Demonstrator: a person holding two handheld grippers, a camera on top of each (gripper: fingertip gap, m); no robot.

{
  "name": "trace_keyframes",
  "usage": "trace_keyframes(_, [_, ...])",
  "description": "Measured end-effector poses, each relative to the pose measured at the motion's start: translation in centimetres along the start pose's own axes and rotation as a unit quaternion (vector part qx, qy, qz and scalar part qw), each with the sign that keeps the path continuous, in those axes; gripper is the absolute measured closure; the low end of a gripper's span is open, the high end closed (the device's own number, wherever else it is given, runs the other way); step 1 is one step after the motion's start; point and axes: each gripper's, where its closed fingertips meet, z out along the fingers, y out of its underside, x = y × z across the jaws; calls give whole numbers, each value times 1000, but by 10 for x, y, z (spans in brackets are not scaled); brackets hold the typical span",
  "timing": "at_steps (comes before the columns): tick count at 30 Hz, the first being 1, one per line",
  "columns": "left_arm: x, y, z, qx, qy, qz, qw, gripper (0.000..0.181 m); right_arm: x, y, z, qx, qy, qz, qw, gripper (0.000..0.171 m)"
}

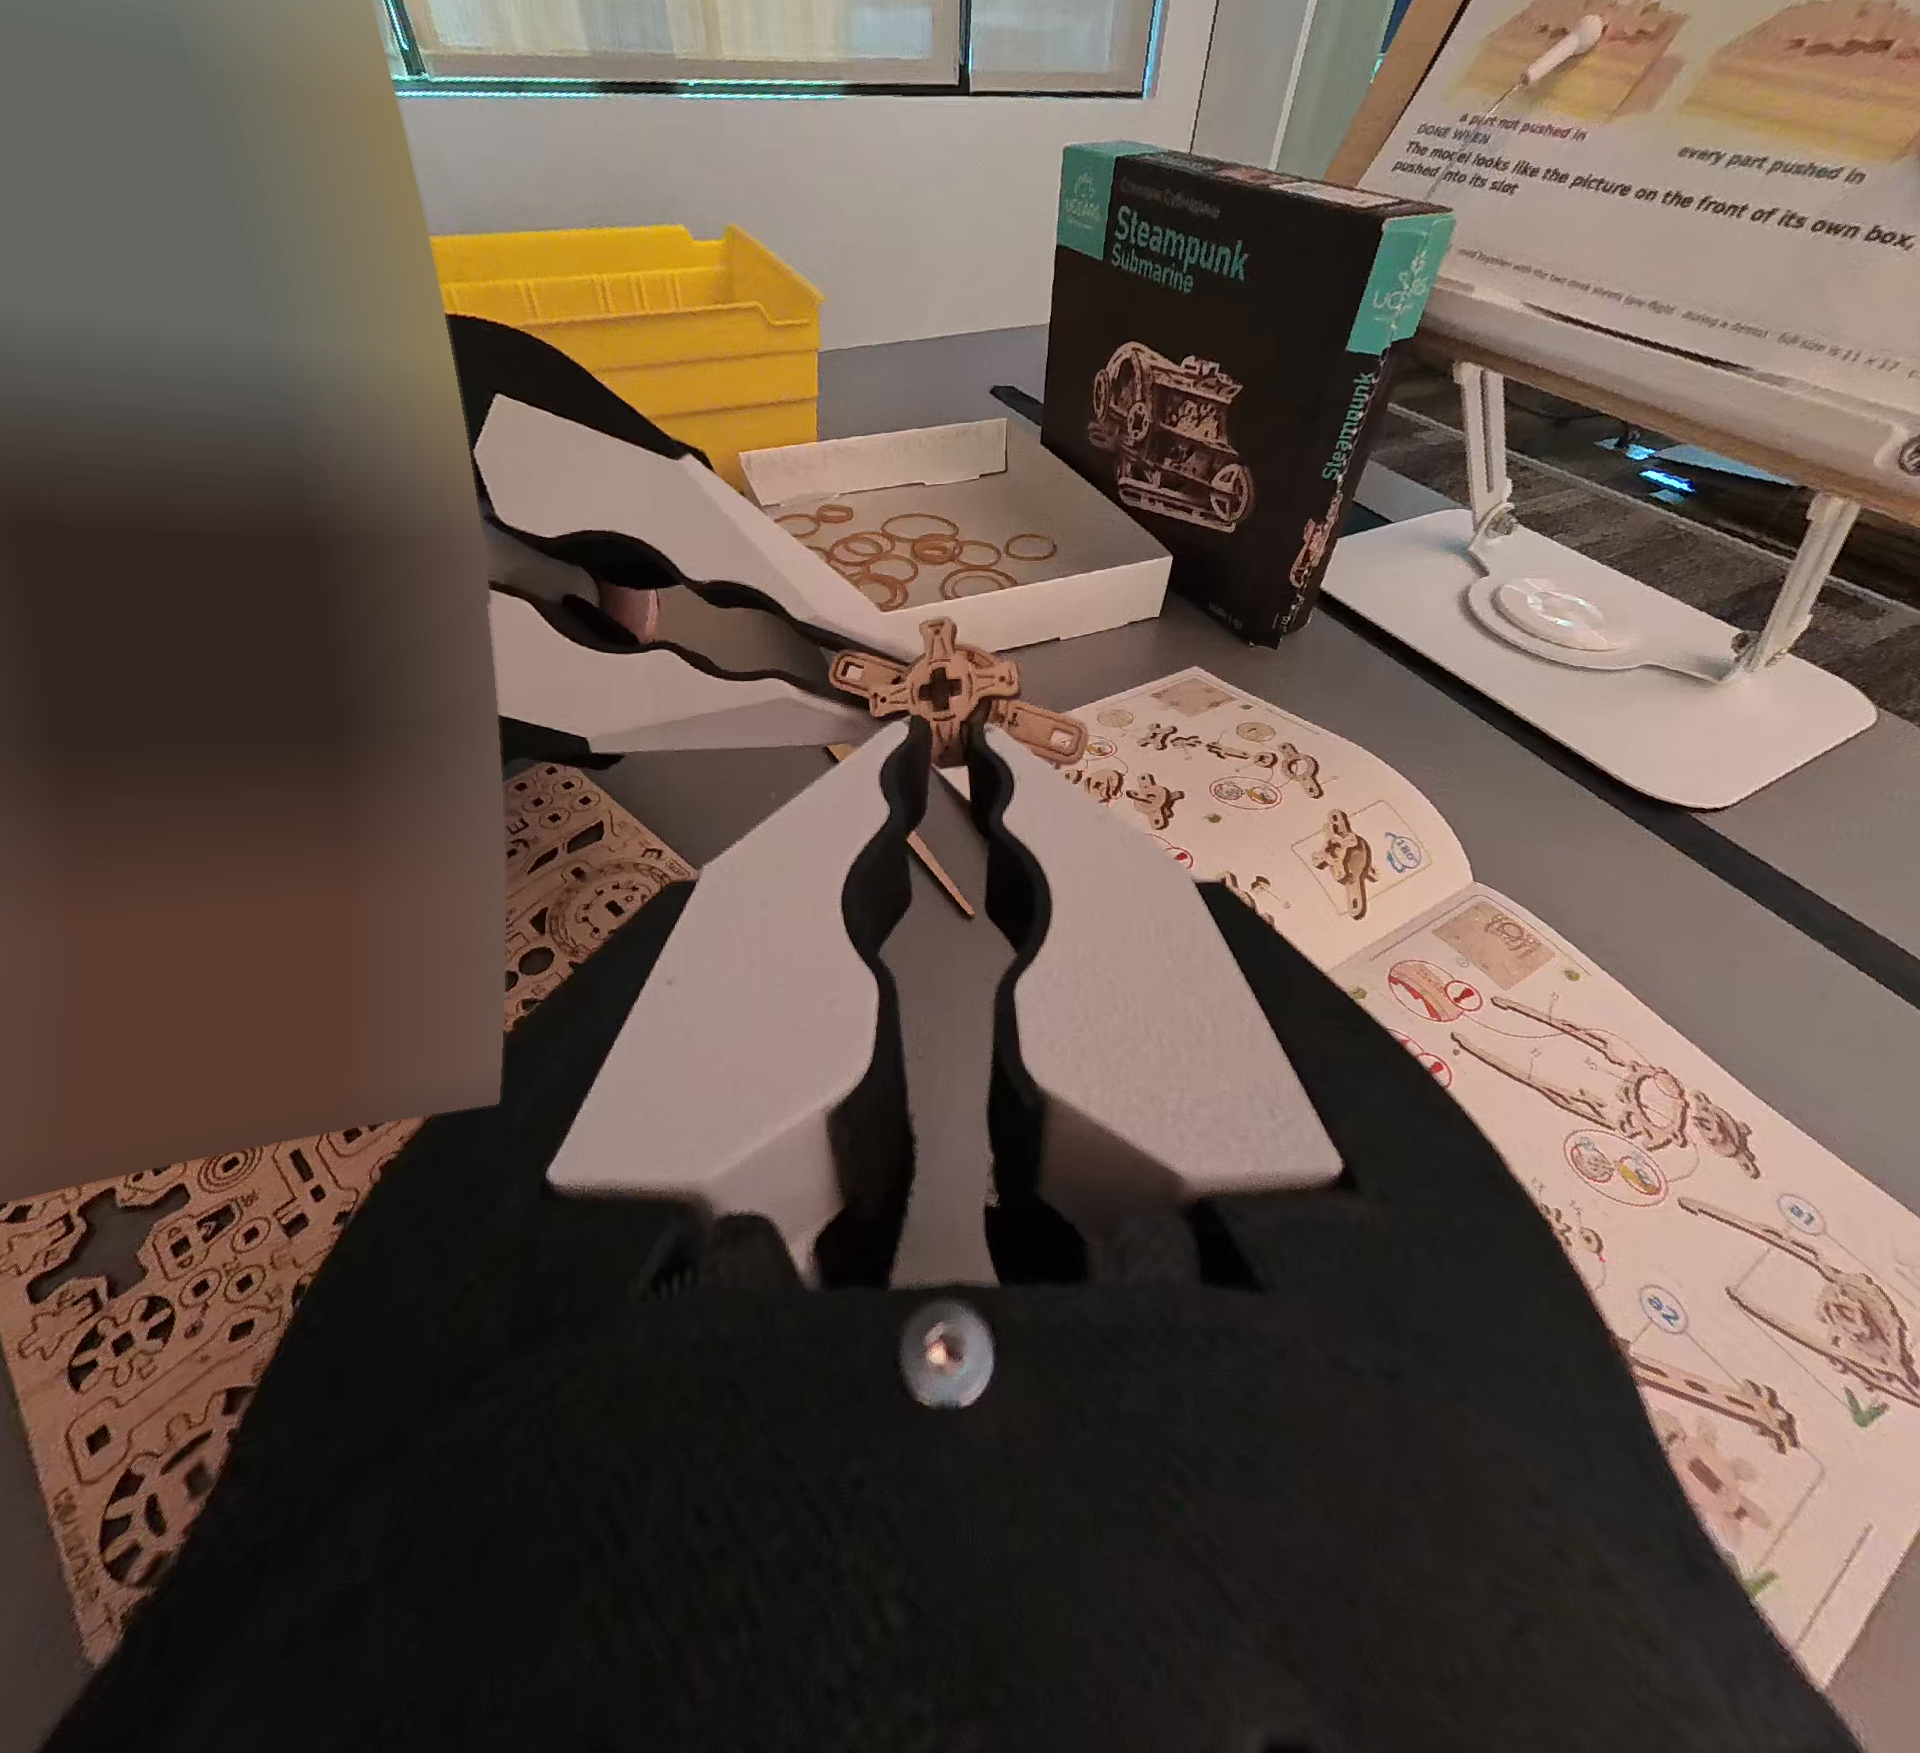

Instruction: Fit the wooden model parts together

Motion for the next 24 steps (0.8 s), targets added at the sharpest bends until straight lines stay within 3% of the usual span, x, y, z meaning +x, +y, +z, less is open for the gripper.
trace_keyframes(9, [-4,5,1,-19,-11,-9,1000,174,1,3,6,18,6,149,989,165])
trace_keyframes(17, [-5,7,2,-23,-17,-4,1000,175,-5,5,10,15,13,154,988,166])
trace_keyframes(20, [-5,5,2,-18,-12,-19,1000,175,0,3,6,14,16,116,993,165])
trace_keyframes(24, [-7,4,1,-9,-3,-46,999,174,8,-7,-6,21,30,-21,999,158])
